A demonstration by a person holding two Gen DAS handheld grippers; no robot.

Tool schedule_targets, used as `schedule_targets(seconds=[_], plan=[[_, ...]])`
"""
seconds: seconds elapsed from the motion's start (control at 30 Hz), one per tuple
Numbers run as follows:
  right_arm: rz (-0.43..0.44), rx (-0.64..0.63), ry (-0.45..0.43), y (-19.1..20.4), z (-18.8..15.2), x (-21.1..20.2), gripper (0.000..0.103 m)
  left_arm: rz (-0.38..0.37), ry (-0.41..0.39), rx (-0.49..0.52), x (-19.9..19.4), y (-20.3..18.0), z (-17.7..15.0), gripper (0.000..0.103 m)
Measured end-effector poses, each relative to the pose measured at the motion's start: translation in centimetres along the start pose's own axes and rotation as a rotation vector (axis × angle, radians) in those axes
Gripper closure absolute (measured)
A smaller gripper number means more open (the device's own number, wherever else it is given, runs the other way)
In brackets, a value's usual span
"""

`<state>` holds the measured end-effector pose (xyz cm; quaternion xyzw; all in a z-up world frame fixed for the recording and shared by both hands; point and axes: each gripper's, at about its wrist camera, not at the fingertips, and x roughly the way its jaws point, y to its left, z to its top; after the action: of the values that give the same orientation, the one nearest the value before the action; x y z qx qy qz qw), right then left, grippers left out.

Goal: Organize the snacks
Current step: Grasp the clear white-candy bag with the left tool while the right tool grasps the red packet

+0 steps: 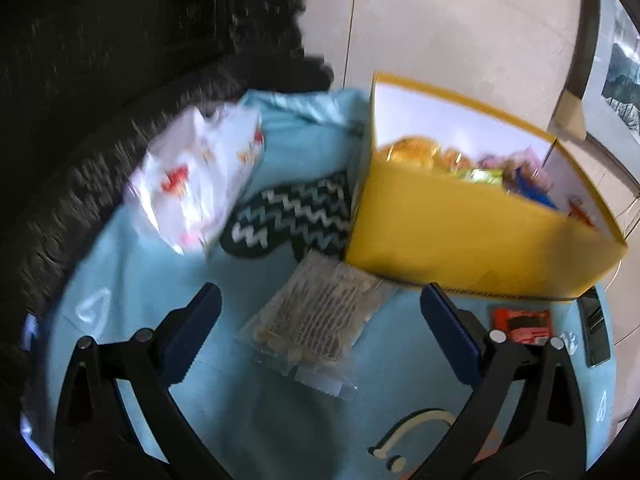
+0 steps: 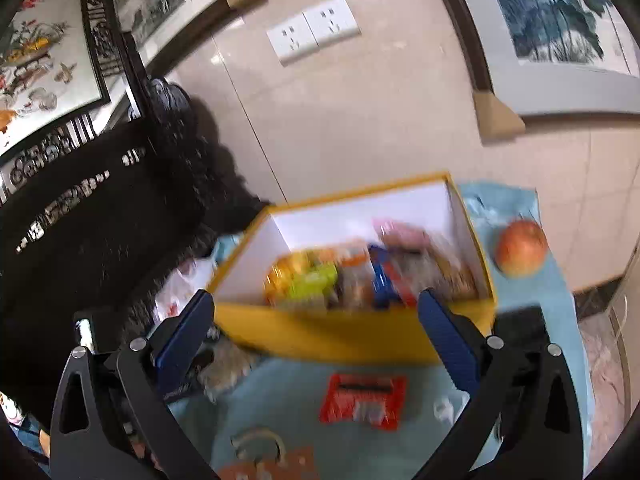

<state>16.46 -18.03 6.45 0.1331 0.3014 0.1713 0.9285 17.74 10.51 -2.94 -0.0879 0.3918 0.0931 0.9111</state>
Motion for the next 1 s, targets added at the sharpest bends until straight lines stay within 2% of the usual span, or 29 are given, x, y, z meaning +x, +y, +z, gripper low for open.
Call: schedule_targets(seconds=[0.07,0.17,0.23,0.33,0.43,0.5,0.53,0.57,0.63,0.67,0.87,1.0], plan=[[-0.022,0.053,0.036,-1.2,-1.6,0.3,0.001,0.004,0.030,0.024,1.4,-0.2,-0.6,0.002],[-0.073,0.110,0.078,-2.4,-3.7,1.4,0.001,0.060,0.063,0.068,3.4,-0.5,-1.2,0.002],[-0.093,0.139,0.093,-2.7,-4.8,2.4,0.001,0.047,0.056,0.053,3.5,-0.3,-1.2,0.002],[-0.149,0.085,0.120,-2.2,-6.0,4.2,0.001,0.064,0.069,0.060,4.5,-0.3,-1.6,0.002],[-0.172,0.043,0.140,-1.8,-7.1,5.5,0.001,0.060,0.129,0.059,6.3,-0.3,-2.1,0.002],[-0.180,0.032,0.135,-1.7,-7.4,5.8,0.001,0.045,0.110,0.058,6.1,-0.3,-2.1,0.004],[-0.198,0.018,0.129,-1.7,-7.6,6.0,0.001,0.033,0.106,0.053,6.0,-0.3,-2.1,0.010],[-0.222,0.001,0.128,-1.6,-7.9,6.3,0.001,0.025,0.096,0.045,5.8,-0.2,-2.1,0.023],[-0.269,-0.029,0.115,-1.5,-8.4,7.0,0.001,0.003,0.081,0.050,5.3,-0.3,-2.1,0.039],[-0.287,-0.035,0.113,-1.5,-8.6,7.3,0.001,-0.010,0.077,0.050,5.1,-0.3,-2.1,0.043],[-0.372,-0.121,0.159,-0.2,-9.5,10.4,0.001,-0.022,0.078,0.063,4.9,-0.7,-2.2,0.045],[-0.395,-0.171,0.289,0.2,-10.2,13.3,0.001,-0.015,0.081,0.065,4.8,-0.8,-2.3,0.043]])
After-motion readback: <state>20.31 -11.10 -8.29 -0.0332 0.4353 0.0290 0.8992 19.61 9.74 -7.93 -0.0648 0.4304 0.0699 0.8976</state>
